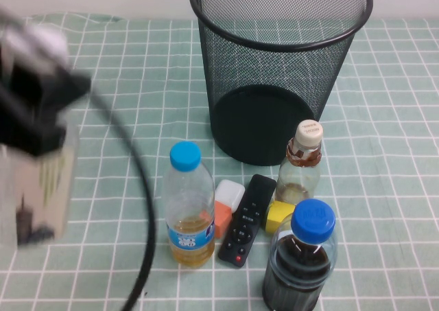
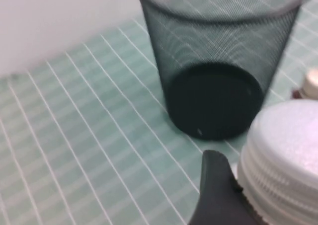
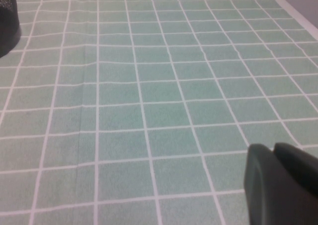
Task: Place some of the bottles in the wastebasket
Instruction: Place the bottle in the trash can
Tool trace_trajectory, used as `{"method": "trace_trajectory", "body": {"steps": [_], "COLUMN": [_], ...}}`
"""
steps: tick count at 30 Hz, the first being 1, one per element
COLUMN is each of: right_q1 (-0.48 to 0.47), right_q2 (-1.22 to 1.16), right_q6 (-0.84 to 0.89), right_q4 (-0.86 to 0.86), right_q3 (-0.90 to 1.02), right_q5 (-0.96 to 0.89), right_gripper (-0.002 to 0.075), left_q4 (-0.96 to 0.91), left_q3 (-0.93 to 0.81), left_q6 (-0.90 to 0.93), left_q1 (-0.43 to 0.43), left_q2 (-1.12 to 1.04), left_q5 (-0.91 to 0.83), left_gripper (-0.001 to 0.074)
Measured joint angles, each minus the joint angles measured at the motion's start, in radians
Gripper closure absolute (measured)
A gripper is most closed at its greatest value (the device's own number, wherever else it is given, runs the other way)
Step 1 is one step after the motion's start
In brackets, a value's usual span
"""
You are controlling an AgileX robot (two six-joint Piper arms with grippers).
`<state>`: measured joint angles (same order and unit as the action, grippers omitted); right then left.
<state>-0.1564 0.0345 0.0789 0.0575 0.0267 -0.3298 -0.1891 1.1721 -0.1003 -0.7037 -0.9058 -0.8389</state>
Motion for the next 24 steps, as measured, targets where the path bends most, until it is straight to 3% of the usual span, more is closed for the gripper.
{"method": "trace_trajectory", "body": {"steps": [9,17,24], "right_q1": [0.0,0.0,0.0], "right_q2": [0.0,0.0,0.0], "right_q6": [0.0,0.0,0.0], "right_q4": [0.0,0.0,0.0], "right_q3": [0.0,0.0,0.0], "right_q5": [0.0,0.0,0.0], "right_gripper": [0.0733,0.0733,0.0733], "left_q4": [0.084,0.319,0.559], "left_q3": [0.555,1.007,1.163], "left_q6": [0.215,0.428,0.665], "left_q1": [0.062,0.143,0.173], "left_q2": [-0.402,-0.776,-0.953], "left_q5": [-0.049,-0.002,0.161], "left_gripper": [0.0402,0.0402,0.0402]}}
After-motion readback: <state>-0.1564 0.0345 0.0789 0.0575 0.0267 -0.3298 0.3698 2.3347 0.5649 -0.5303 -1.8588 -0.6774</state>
